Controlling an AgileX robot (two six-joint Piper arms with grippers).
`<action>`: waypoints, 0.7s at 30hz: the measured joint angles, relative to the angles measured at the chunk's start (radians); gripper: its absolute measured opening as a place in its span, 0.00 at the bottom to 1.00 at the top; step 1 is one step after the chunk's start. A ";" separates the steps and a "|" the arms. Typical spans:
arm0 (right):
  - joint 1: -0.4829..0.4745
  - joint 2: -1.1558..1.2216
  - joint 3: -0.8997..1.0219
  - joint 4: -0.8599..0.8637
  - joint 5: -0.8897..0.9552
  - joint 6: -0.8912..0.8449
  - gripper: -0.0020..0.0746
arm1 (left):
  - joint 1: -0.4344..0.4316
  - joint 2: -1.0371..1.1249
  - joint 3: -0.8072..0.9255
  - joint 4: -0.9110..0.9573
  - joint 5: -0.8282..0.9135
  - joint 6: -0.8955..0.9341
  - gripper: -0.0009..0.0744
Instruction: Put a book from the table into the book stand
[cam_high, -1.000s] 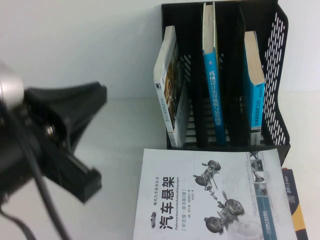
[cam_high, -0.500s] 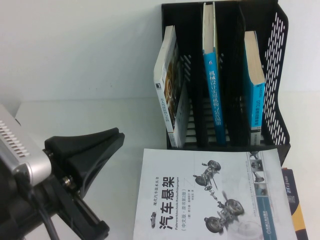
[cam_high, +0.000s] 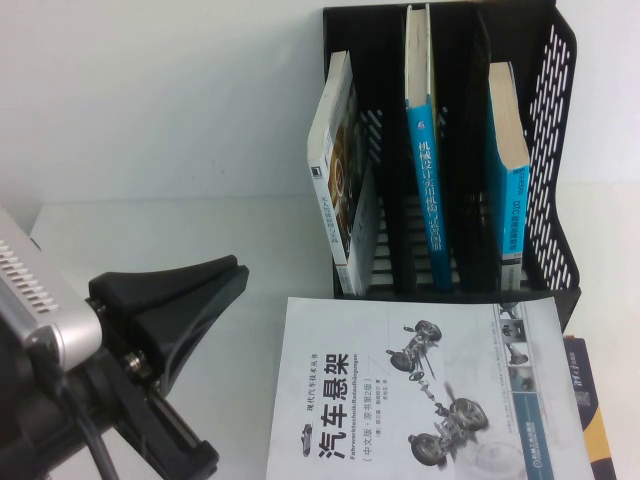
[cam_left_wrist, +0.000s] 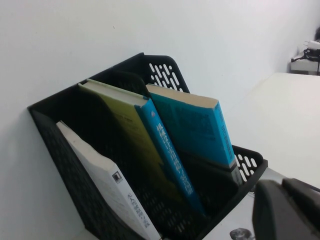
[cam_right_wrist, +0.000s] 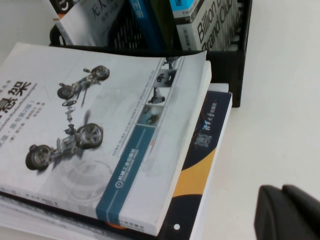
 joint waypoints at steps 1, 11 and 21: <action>0.000 0.000 0.000 0.000 0.000 -0.002 0.02 | 0.000 0.000 0.000 0.000 0.000 -0.002 0.01; 0.000 0.000 0.000 0.000 0.000 -0.002 0.02 | 0.000 -0.080 0.011 -0.086 0.120 0.024 0.01; 0.000 0.000 0.000 0.000 0.002 -0.010 0.02 | 0.325 -0.370 0.052 -0.393 0.216 0.188 0.01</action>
